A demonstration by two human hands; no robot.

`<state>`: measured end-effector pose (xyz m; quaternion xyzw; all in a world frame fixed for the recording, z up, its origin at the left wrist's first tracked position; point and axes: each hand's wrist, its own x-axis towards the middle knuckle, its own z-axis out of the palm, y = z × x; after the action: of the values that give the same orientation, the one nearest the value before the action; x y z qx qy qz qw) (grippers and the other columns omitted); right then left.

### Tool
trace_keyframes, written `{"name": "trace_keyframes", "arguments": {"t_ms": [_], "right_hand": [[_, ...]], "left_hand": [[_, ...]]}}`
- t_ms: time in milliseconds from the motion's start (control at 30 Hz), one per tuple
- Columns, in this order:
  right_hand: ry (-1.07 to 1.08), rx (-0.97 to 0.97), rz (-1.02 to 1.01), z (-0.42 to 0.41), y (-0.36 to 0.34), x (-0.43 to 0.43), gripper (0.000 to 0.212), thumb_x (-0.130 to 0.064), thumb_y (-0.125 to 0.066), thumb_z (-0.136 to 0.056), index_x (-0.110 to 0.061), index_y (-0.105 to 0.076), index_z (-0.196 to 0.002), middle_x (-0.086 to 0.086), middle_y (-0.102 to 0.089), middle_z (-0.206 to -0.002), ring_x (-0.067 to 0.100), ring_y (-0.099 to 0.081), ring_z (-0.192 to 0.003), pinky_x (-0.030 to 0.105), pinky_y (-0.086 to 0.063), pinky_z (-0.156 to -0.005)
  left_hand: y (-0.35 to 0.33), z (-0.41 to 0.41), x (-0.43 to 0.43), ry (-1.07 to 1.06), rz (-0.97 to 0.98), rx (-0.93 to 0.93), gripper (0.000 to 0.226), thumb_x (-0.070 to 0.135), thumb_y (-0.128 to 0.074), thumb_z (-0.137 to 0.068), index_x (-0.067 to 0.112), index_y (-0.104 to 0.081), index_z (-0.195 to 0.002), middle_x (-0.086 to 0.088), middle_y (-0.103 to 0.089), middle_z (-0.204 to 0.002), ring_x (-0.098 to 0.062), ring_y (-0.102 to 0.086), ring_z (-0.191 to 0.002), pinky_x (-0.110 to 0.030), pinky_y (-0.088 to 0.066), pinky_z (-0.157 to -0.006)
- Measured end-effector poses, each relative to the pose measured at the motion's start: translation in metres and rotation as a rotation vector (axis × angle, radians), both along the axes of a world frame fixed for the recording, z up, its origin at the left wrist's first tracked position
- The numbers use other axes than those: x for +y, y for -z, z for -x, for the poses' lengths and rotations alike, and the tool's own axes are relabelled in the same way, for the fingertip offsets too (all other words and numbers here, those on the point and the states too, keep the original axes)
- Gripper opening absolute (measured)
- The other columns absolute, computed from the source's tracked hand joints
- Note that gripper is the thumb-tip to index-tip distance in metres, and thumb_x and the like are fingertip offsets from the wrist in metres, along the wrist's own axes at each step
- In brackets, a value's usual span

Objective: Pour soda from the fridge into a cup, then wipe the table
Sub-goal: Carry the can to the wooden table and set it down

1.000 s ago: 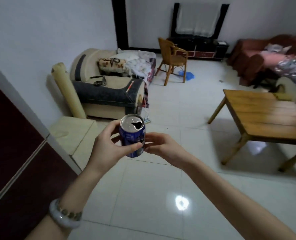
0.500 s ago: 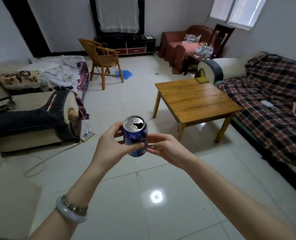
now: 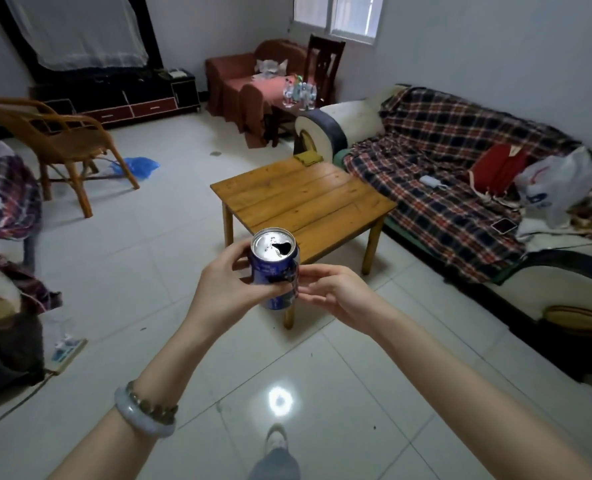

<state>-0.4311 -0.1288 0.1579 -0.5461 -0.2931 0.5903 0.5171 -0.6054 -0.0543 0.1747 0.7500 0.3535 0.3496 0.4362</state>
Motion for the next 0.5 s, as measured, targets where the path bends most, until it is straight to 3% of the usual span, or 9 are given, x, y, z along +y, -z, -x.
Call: {"name": "trace_keyframes", "arguments": {"t_ms": [100,300,367,500], "right_hand": [[0.048,0.004,0.005,-0.031,-0.004,0.04,0.044,0.019,-0.034,-0.083,-0.009,-0.064,-0.099,0.019,-0.062,-0.118,0.03,-0.06,-0.112,0.034,-0.051,-0.095],[0.17,0.005,-0.003,-0.088,-0.009,0.109,0.039,0.018,-0.039,-0.084,-0.007,-0.063,-0.102,0.018,-0.063,-0.115,0.034,-0.058,-0.114,0.038,-0.046,-0.101],[0.212,0.026,0.0,-0.107,-0.008,0.127,0.037,0.018,-0.04,-0.084,-0.001,-0.061,-0.108,0.02,-0.061,-0.119,0.032,-0.059,-0.113,0.032,-0.05,-0.095],[0.238,0.034,0.005,-0.147,-0.004,0.161,0.035,0.017,-0.042,-0.085,-0.007,-0.062,-0.101,0.016,-0.065,-0.111,0.026,-0.063,-0.107,0.025,-0.055,-0.086]], "left_hand": [[-0.004,-0.035,0.049,0.057,-0.011,0.015,0.071,0.031,-0.089,-0.053,0.025,-0.06,-0.117,0.014,-0.065,-0.108,-0.006,-0.059,-0.102,-0.027,-0.054,-0.081],[-0.011,-0.102,0.134,0.137,-0.012,0.007,0.073,0.033,-0.091,-0.05,0.026,-0.06,-0.116,0.017,-0.066,-0.106,-0.003,-0.06,-0.1,-0.014,-0.05,-0.075],[-0.009,-0.123,0.154,0.156,0.003,-0.002,0.071,0.032,-0.09,-0.051,0.027,-0.06,-0.115,0.018,-0.066,-0.107,-0.003,-0.06,-0.1,-0.015,-0.051,-0.075],[-0.006,-0.166,0.192,0.18,0.003,0.01,0.068,0.029,-0.091,-0.052,0.03,-0.059,-0.112,0.022,-0.064,-0.104,0.003,-0.058,-0.098,-0.009,-0.048,-0.069]]}}
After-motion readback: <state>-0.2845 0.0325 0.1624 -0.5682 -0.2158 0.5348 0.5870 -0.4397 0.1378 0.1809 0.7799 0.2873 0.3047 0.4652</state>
